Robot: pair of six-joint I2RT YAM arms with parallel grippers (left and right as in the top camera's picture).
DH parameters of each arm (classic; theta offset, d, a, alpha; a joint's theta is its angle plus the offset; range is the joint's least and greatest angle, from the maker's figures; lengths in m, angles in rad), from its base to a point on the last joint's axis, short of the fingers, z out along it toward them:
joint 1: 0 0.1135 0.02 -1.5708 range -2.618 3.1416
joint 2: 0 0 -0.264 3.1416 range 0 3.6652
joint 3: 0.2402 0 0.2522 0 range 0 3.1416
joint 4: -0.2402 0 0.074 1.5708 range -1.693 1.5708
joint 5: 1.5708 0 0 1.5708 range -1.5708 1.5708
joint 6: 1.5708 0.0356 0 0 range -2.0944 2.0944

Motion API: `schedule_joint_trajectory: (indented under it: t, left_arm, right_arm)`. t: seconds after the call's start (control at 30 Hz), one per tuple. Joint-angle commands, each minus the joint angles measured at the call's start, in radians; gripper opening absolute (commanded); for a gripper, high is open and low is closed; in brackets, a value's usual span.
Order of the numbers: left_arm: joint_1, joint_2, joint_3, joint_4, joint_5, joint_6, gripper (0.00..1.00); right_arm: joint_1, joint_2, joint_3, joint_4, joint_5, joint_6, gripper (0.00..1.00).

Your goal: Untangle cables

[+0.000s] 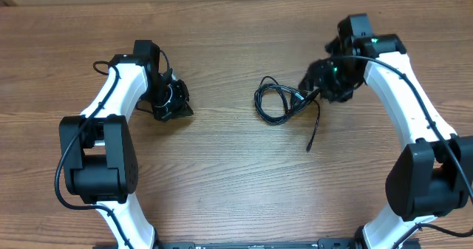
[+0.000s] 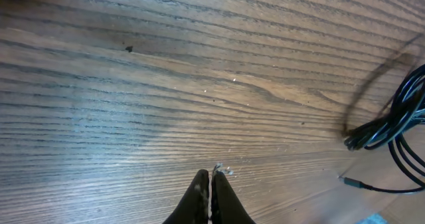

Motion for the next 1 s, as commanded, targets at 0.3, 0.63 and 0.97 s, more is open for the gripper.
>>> schedule_joint_trajectory:
  t: [0.3, 0.63, 0.97]
  left_arm:
    - [-0.008, -0.001, 0.002, 0.000, -0.008, 0.025, 0.05]
    - [-0.068, -0.001, 0.002, 0.009, 0.013, 0.026, 0.07]
    - [-0.096, -0.001, 0.002, 0.018, -0.002, 0.026, 0.07]
  right_arm:
    - [0.238, 0.010, -0.014, 0.238, 0.171, 0.282, 0.58]
    - [0.256, 0.171, -0.032, 0.352, 0.162, 0.435, 0.51]
    - [0.258, 0.218, -0.032, 0.417, 0.147, 0.492, 0.46]
